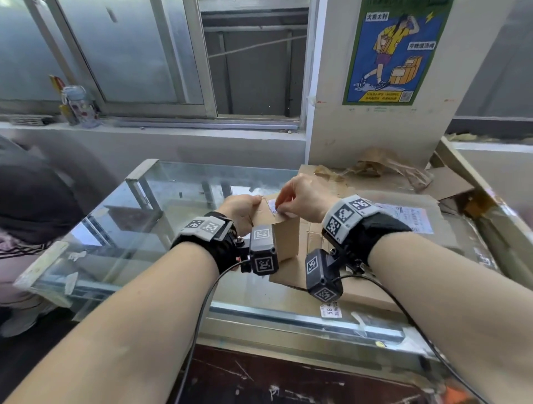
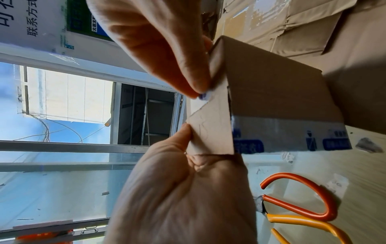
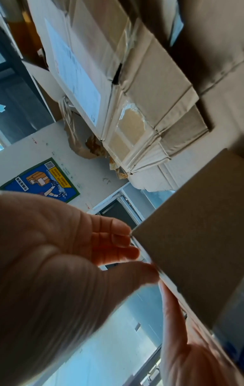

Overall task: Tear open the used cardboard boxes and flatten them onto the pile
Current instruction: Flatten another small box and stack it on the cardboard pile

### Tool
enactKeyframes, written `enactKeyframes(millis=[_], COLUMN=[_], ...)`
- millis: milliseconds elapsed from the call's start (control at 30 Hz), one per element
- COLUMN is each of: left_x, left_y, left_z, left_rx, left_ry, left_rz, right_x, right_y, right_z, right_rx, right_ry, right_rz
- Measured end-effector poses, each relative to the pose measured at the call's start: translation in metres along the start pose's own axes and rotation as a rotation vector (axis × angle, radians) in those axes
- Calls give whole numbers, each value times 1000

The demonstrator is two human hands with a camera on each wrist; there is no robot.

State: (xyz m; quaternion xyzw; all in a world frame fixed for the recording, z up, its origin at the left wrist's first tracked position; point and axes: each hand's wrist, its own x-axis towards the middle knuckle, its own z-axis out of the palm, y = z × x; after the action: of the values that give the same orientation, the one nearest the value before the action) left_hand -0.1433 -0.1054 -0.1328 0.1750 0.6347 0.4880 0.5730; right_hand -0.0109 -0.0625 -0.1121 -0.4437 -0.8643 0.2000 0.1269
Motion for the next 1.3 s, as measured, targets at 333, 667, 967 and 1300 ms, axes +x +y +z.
enactKeyframes(millis=[333, 667, 967, 1300], left_x=[-1, -3, 3, 35], left_y=[-2, -3, -6, -9], left_z=[8, 11, 18, 18], left_rx=[48, 27, -15, 6], left_ry=[41, 54, 159, 156], left_rz=[39, 53, 84, 61], right_x=[-2, -7, -15, -20], right_y=[2, 7, -4, -4], right_z=[3, 5, 5, 13], right_rx=[30, 40, -133, -376], right_ry=[-15, 23, 73, 103], right_rz=[31, 15, -61, -234])
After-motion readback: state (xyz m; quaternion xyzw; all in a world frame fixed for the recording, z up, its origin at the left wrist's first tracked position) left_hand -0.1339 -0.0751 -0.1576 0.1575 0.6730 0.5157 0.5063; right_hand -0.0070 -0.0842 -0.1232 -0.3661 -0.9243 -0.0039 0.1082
